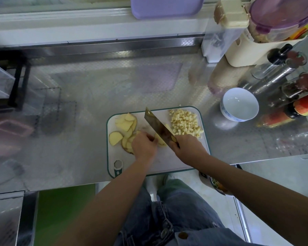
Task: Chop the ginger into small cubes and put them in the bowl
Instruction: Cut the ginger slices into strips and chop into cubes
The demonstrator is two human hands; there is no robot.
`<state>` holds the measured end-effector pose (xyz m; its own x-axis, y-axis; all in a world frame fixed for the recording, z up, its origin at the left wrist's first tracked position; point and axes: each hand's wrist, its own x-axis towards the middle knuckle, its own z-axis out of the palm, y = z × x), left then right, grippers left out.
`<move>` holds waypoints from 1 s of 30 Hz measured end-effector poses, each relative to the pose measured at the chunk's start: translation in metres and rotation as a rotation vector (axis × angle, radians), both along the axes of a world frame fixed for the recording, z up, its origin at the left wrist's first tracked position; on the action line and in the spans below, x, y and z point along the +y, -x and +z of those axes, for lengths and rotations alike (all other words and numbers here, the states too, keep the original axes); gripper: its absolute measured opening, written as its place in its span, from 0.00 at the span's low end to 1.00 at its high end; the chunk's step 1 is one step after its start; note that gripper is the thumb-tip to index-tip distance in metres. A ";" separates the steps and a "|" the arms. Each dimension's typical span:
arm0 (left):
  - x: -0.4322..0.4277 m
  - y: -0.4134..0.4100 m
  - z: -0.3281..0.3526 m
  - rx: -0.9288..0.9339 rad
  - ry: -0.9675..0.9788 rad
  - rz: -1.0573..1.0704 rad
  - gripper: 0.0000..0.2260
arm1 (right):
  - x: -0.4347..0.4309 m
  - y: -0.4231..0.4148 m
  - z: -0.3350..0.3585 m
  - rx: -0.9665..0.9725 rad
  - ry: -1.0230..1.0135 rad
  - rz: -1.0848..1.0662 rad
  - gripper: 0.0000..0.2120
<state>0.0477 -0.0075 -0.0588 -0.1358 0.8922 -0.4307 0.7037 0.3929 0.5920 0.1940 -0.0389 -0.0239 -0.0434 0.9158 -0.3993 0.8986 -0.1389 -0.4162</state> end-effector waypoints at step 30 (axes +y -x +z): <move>0.004 0.000 0.005 -0.024 0.035 0.039 0.07 | -0.004 0.007 -0.003 0.001 0.017 0.015 0.18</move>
